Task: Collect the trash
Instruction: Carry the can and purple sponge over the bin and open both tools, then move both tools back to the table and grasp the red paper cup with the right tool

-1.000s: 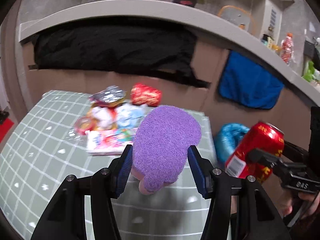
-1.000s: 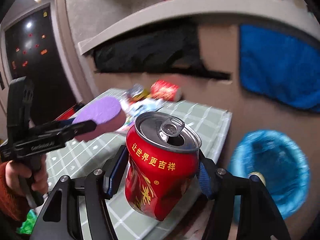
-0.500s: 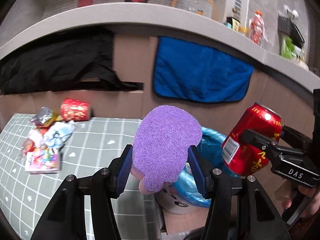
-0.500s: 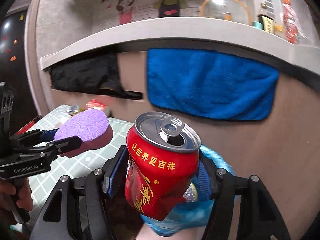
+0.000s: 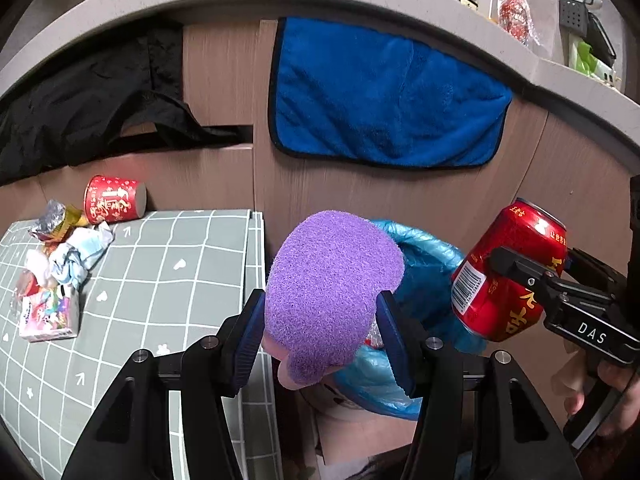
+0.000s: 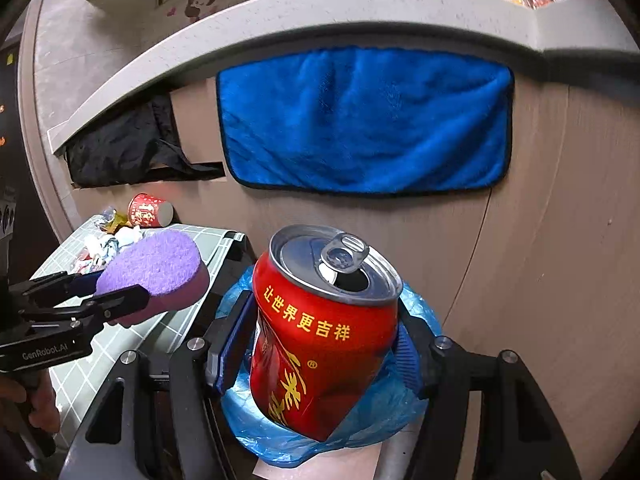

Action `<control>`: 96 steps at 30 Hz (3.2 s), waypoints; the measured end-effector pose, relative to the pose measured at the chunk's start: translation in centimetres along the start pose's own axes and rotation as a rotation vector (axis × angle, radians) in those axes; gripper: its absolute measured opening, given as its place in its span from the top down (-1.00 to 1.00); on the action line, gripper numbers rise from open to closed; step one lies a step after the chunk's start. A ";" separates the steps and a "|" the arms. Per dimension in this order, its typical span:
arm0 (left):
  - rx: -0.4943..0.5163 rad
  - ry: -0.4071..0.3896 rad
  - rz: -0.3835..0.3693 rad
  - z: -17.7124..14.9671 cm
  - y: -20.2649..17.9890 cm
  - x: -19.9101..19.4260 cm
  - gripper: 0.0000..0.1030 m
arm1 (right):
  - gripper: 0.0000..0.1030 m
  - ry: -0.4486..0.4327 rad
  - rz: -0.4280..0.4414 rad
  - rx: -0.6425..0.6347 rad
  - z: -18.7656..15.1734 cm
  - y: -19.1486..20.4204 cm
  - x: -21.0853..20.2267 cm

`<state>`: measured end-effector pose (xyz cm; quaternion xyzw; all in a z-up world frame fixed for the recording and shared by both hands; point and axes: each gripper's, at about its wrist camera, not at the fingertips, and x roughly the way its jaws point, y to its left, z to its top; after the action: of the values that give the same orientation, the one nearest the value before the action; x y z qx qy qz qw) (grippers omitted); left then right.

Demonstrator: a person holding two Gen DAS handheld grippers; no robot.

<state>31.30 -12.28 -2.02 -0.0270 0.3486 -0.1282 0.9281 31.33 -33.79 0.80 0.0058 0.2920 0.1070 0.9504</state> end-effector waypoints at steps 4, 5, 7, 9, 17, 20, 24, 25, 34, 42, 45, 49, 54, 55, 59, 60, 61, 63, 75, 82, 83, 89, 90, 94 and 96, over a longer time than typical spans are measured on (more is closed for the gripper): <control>-0.013 -0.002 -0.004 0.1 -0.1 0.7 -0.09 | -0.16 0.005 -0.006 0.000 -0.2 -0.4 0.8; -0.014 -0.005 -0.007 0.2 -0.2 0.8 -0.09 | -0.16 0.008 -0.005 0.002 -0.2 -0.4 1.1; -0.012 -0.012 -0.011 0.3 -0.4 1.1 -0.09 | -0.16 0.012 -0.003 0.005 -0.2 -0.5 1.5; -0.007 -0.010 -0.014 0.4 -0.7 1.6 -0.09 | -0.16 0.017 -0.003 0.007 -0.3 -0.7 1.9; 0.004 -0.006 -0.018 1.1 -1.2 4.3 -0.09 | -0.16 0.045 -0.004 0.035 -0.7 -1.9 4.1; 0.003 -0.001 -0.026 1.6 -1.1 5.5 -0.09 | -0.16 0.057 -0.004 0.051 -0.7 -2.6 5.2; -0.003 0.012 -0.039 1.8 -1.0 7.1 -0.09 | -0.16 0.076 0.006 0.078 -0.8 -3.4 6.6; -0.007 0.014 -0.046 1.8 -1.0 7.4 -0.09 | -0.16 0.081 0.007 0.083 -0.9 -3.6 6.9; -0.052 0.094 -0.146 1.7 -0.1 10.9 -0.11 | -0.19 0.095 -0.017 0.093 -1.7 -4.5 8.3; -0.082 0.069 -0.151 2.8 0.8 9.8 -0.27 | -0.33 0.067 0.017 0.117 -1.8 -4.5 6.7; -0.114 0.044 -0.155 3.4 1.7 8.5 -0.32 | -0.33 0.070 0.039 0.113 -1.6 -4.2 6.0; -0.087 -0.035 -0.087 3.9 3.9 5.2 -0.45 | -0.33 0.070 0.065 0.079 -1.1 -2.6 5.0; -0.065 -0.118 -0.022 3.4 9.1 -0.2 -0.45 | -0.33 0.048 0.149 0.041 0.2 1.7 3.8; -0.075 -0.129 -0.011 3.1 10.4 -1.2 -0.45 | -0.33 0.046 0.166 0.036 0.5 2.6 3.7; -0.107 -0.161 0.101 2.1 16.7 -5.4 -0.45 | -0.33 0.036 0.265 -0.021 2.3 8.6 3.8; -0.107 -0.167 0.139 1.7 18.5 -6.4 -0.45 | -0.33 0.036 0.282 -0.034 2.6 10.0 3.9; -0.112 -0.169 0.161 1.5 19.8 -7.0 -0.46 | -0.33 0.040 0.304 -0.053 3.2 12.2 4.1; -0.154 -0.161 0.201 0.8 23.7 -8.3 -0.45 | -0.34 0.054 0.325 -0.073 4.0 15.1 4.7; -0.329 -0.149 0.254 -3.1 38.1 -10.4 -0.45 | -0.02 0.217 0.157 -0.182 6.4 32.1 17.8; -0.360 -0.127 0.225 -3.5 40.8 -9.3 -0.45 | 0.24 0.131 0.037 -0.263 8.5 38.7 24.0; -0.364 -0.128 0.226 -3.5 41.0 -9.2 -0.45 | 0.24 0.127 0.015 -0.267 8.8 39.3 24.8; -0.376 -0.106 0.224 -3.6 41.5 -8.4 -0.45 | 0.31 0.119 -0.151 -0.369 9.3 42.0 28.6; -0.376 -0.103 0.222 -3.7 41.4 -8.3 -0.45 | 0.44 0.117 -0.182 -0.393 9.2 42.0 28.6; -0.373 -0.100 0.214 -3.6 41.1 -8.1 -0.45 | 0.50 0.132 -0.192 -0.356 8.8 39.2 27.0; -0.375 -0.103 0.205 -3.5 40.9 -8.0 -0.45 | 0.50 0.139 -0.181 -0.324 8.5 37.2 26.0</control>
<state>32.18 29.40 -5.20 -0.1700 0.3195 0.0356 0.9315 49.56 8.40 -3.81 -0.1809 0.3354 0.0669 0.9221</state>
